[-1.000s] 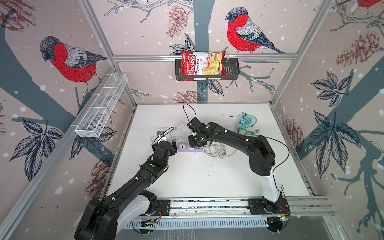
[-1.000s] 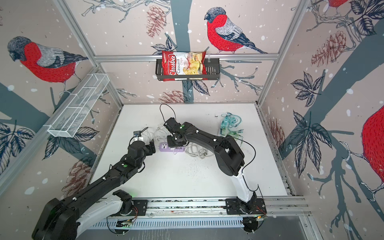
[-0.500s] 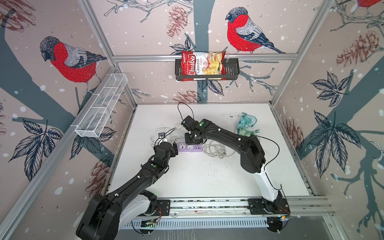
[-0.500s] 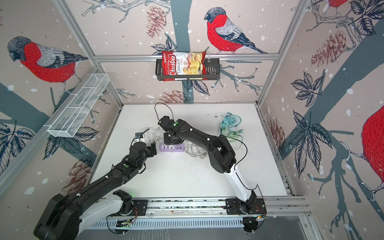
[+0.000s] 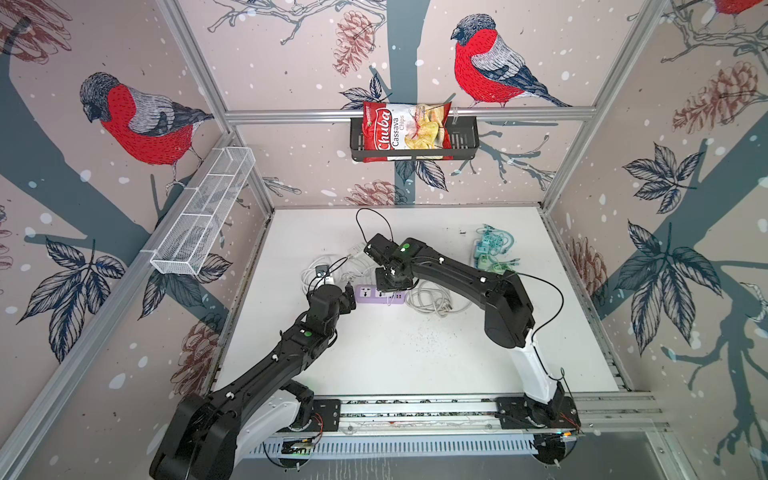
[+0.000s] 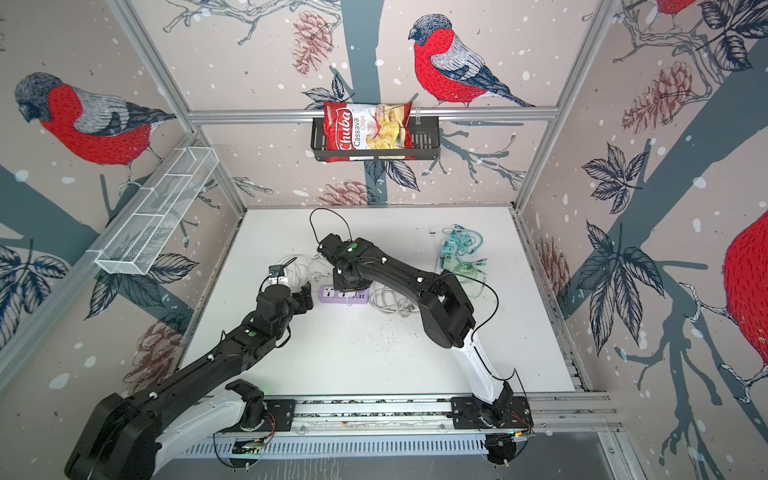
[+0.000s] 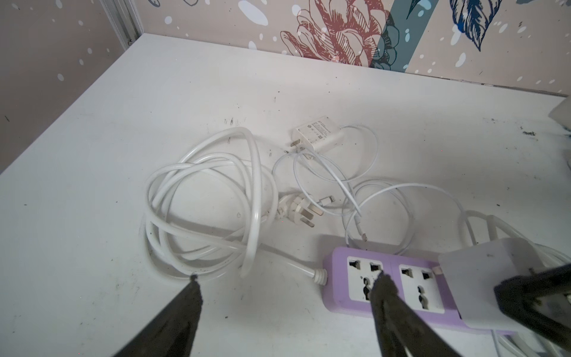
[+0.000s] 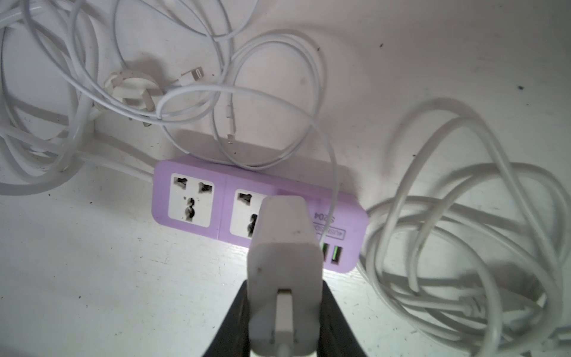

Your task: Insert the plug

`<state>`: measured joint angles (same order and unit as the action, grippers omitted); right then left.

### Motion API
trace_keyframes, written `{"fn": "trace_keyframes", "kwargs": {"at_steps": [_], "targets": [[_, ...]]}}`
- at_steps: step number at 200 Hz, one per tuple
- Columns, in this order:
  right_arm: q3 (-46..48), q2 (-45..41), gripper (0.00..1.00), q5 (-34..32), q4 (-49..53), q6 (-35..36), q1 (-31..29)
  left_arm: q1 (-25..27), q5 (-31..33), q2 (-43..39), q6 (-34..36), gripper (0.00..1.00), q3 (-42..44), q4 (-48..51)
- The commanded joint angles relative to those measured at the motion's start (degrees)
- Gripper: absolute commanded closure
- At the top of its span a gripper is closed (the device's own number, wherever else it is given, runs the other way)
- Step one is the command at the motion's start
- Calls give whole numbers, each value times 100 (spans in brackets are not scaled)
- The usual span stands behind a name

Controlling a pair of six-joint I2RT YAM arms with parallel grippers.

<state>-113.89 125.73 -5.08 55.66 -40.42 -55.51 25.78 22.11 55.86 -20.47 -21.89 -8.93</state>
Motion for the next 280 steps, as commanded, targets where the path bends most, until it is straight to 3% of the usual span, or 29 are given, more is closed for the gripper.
{"fn": "trace_keyframes", "kwargs": {"at_steps": [1, 75, 280], "targets": [[-27, -37, 95, -58, 140, 42, -21, -5, -13, -81, 70, 16, 43, -145], [-658, 385, 96, -1, 293, -23, -124, -3, -72, -50, 92, 16, 9, -124], [-838, 536, 97, -14, 669, -100, -234, -3, -131, -284, 171, 16, 132, -183]]}}
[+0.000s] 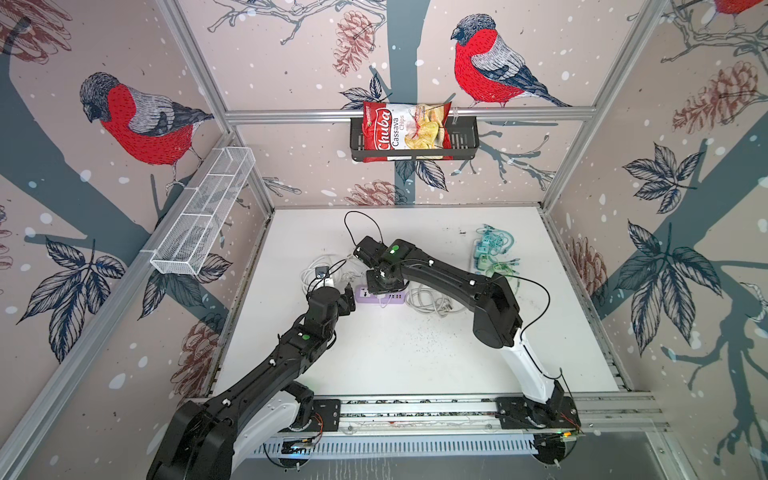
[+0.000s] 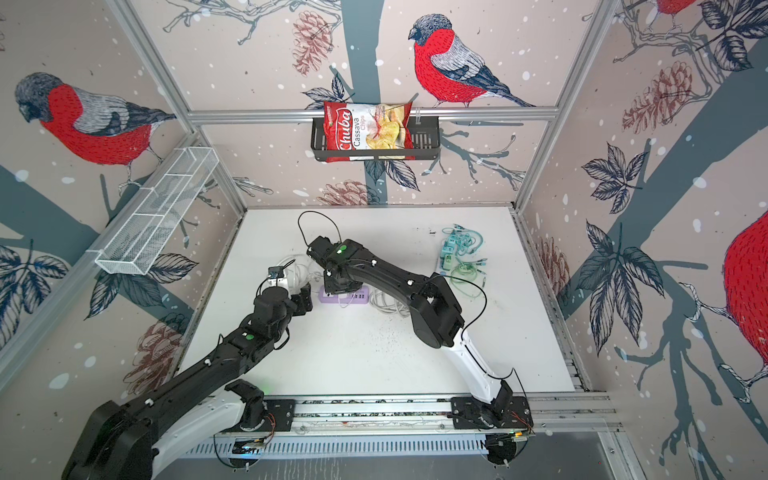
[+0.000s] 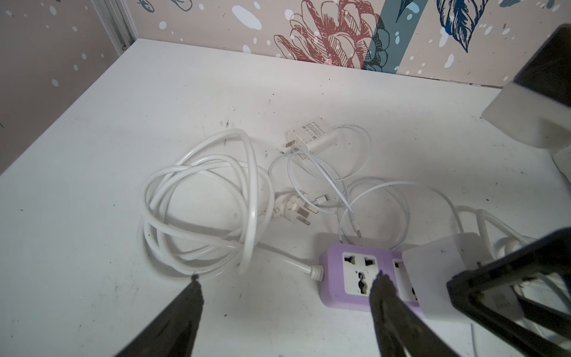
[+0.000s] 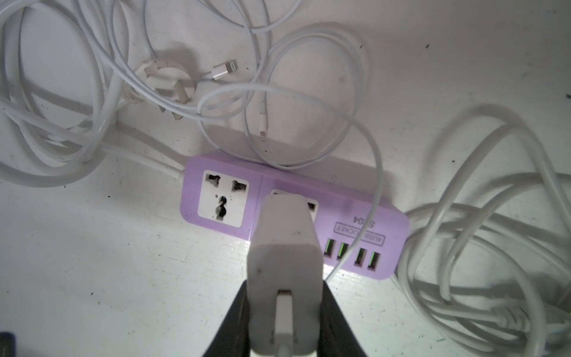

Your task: Insert the plug

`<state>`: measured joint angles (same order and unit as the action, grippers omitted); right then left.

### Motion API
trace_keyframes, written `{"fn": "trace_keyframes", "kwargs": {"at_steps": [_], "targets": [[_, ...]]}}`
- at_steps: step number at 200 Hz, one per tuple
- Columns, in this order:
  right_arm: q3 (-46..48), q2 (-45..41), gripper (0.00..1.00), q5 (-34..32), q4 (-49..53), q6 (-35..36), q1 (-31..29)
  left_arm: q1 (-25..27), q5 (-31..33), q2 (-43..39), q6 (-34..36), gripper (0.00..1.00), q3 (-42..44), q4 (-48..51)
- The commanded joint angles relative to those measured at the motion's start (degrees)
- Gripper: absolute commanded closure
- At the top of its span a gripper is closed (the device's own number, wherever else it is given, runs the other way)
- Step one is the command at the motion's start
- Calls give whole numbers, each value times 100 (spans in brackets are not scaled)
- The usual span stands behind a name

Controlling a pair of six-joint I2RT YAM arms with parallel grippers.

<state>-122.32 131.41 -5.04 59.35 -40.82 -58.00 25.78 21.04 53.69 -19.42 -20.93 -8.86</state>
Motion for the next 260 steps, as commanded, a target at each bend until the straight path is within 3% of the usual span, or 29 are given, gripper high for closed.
{"fn": "trace_keyframes", "kwargs": {"at_steps": [1, 153, 260], "targets": [[11, -30, 97, -17, 298, -59, 20, -3, -31, -73, 64, 16, 36, -192], [-167, 349, 98, 169, 537, -146, 87, -18, 78, -709, 170, 16, 55, 59], [-1137, 1107, 98, 122, 1069, -190, 99, -19, 22, -788, 155, 16, 46, 70]]}}
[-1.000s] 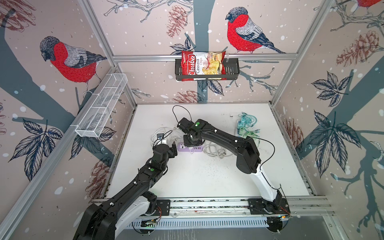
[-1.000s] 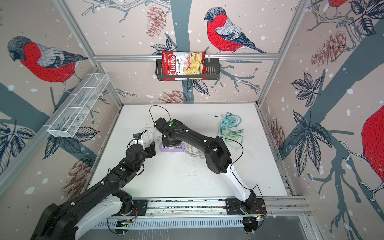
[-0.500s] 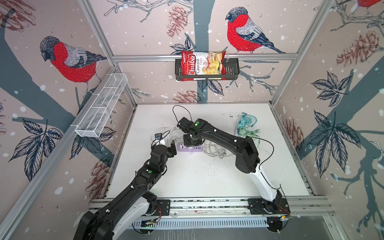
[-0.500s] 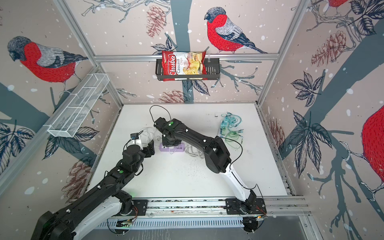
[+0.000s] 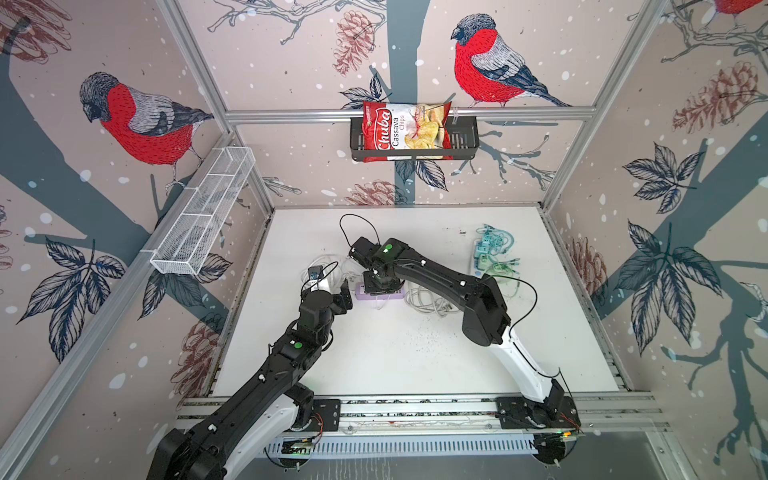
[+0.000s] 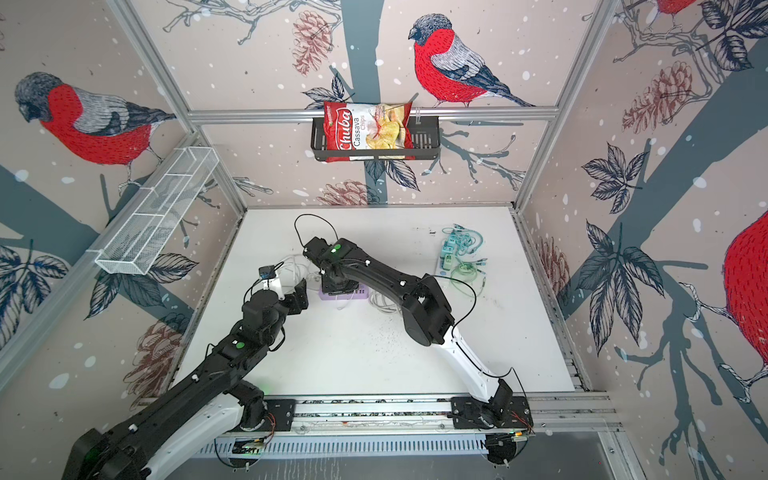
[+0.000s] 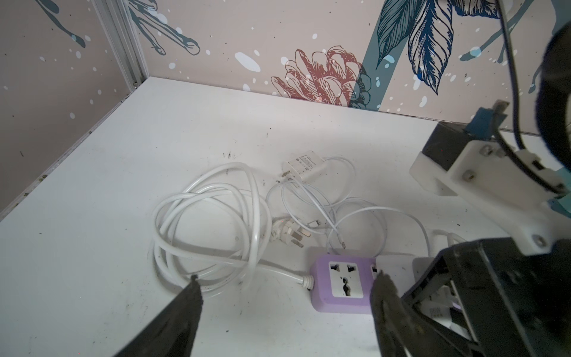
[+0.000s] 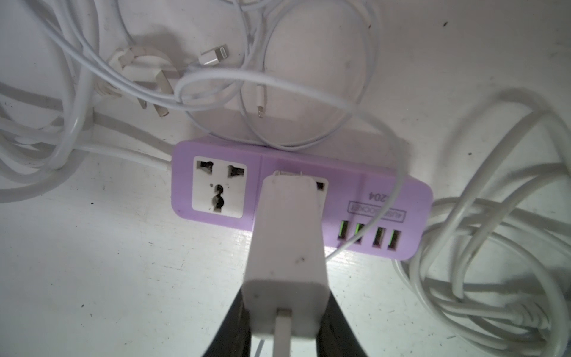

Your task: Insert the plug

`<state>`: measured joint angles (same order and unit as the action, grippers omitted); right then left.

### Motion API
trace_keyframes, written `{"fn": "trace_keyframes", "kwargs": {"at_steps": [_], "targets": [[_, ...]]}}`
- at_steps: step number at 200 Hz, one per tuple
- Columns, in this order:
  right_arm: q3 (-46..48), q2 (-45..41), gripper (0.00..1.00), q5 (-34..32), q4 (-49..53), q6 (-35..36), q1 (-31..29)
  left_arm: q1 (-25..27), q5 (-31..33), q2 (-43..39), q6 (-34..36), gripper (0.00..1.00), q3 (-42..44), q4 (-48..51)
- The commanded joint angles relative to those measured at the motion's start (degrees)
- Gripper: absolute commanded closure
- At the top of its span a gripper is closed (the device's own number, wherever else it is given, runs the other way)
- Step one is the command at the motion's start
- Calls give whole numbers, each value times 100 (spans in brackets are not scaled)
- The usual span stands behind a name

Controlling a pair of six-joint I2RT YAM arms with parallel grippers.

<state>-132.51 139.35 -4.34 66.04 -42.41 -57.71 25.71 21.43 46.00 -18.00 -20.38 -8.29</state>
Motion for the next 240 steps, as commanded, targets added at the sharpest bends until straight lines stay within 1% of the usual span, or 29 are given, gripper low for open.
{"fn": "trace_keyframes", "kwargs": {"at_steps": [1, 56, 105, 120, 146, 172, 200, 240], "targets": [[-122, 322, 98, 59, 401, -26, 73, -18, -25, -24, 10, 16, -9, 8], [-73, 426, 98, 119, 176, 116, 220, -10, -41, -12, 10, 16, 9, 3], [-39, 496, 96, 114, -33, 198, 303, -13, 1, 23, 28, 16, 27, -11], [-69, 545, 97, 148, -47, 246, 320, -13, 7, 32, 32, 16, 22, -27], [-182, 639, 99, 237, 139, 365, 347, -13, 17, 33, 51, 16, 36, -23], [-333, 648, 99, 434, 436, 738, 360, -13, 39, 12, 62, 16, 47, -9], [-353, 533, 99, 219, 788, 867, 348, -16, 9, -3, 62, 16, 52, 9], [-375, 444, 99, 112, 924, 918, 349, -12, -17, 23, 58, 16, 49, 27]]}}
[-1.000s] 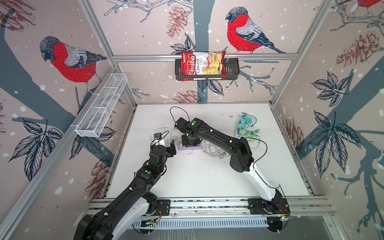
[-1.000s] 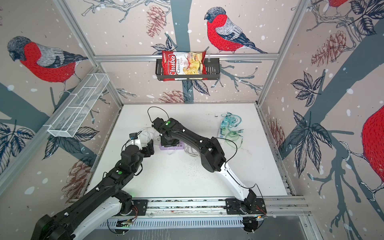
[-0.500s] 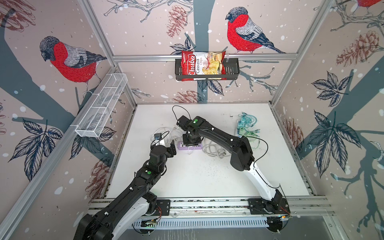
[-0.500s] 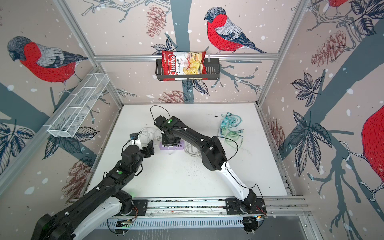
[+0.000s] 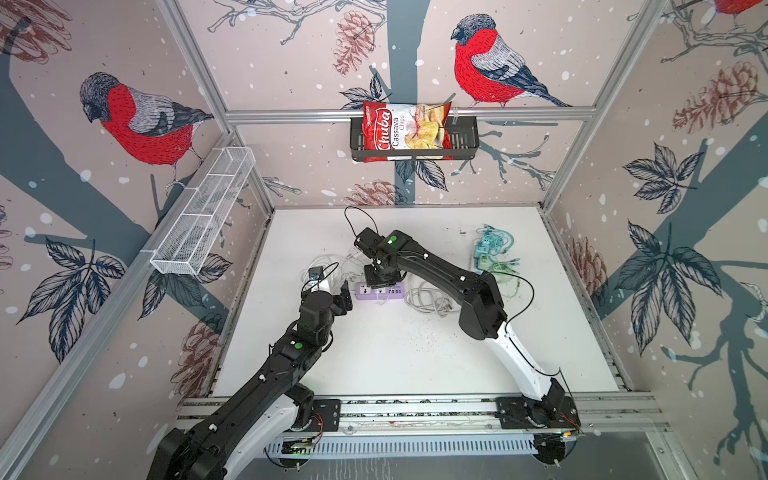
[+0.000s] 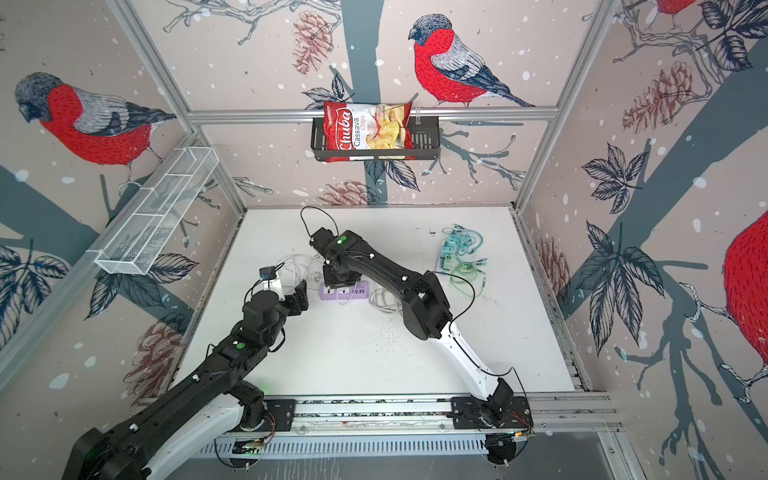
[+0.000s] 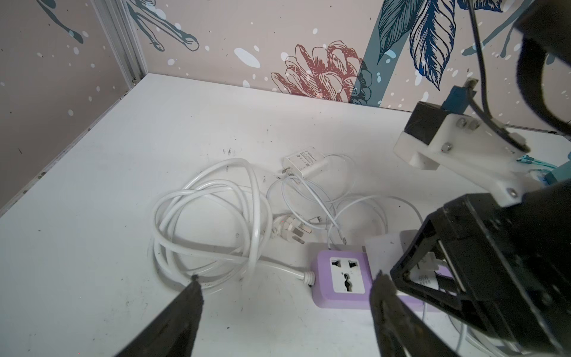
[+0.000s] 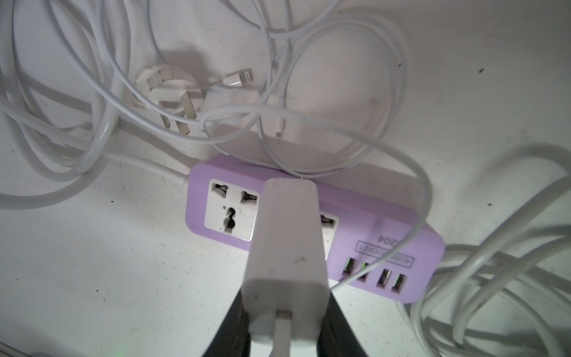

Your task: Insert the plug

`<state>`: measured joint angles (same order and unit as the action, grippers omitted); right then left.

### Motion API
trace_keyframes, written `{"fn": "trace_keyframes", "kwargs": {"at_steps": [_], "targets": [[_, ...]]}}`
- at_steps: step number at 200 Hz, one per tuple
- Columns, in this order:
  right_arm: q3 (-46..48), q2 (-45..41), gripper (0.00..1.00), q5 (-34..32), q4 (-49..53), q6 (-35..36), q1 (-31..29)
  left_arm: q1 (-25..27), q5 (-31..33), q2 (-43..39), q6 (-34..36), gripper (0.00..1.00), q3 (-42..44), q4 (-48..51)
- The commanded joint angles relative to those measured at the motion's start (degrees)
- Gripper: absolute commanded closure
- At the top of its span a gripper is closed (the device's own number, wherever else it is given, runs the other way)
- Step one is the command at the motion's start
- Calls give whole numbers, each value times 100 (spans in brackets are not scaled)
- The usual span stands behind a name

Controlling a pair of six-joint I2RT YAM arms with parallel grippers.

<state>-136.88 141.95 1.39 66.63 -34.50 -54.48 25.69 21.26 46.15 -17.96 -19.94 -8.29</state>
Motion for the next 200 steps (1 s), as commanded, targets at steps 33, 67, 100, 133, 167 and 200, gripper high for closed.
{"fn": "trace_keyframes", "kwargs": {"at_steps": [33, 67, 100, 133, 167, 200], "targets": [[253, -214, 100, -587, 895, 101, 24, -10, -86, 141, 28, 16, 50, -128], [1099, -955, 100, -657, 837, 276, 37, -11, -259, 445, 46, 19, -130, -137], [1425, -1209, 100, -559, 869, 459, 78, -12, -331, 621, 6, 19, 0, -592], [1465, -1302, 100, -446, 863, 567, 61, -3, -725, 1153, 96, 22, -104, -850], [1076, -1194, 100, -180, 782, 529, 19, -12, -1010, 1514, -38, 21, -168, -1145], [892, -1006, 99, -19, 785, 403, -112, -55, -1432, 2053, -143, 22, -373, -1359]]}}
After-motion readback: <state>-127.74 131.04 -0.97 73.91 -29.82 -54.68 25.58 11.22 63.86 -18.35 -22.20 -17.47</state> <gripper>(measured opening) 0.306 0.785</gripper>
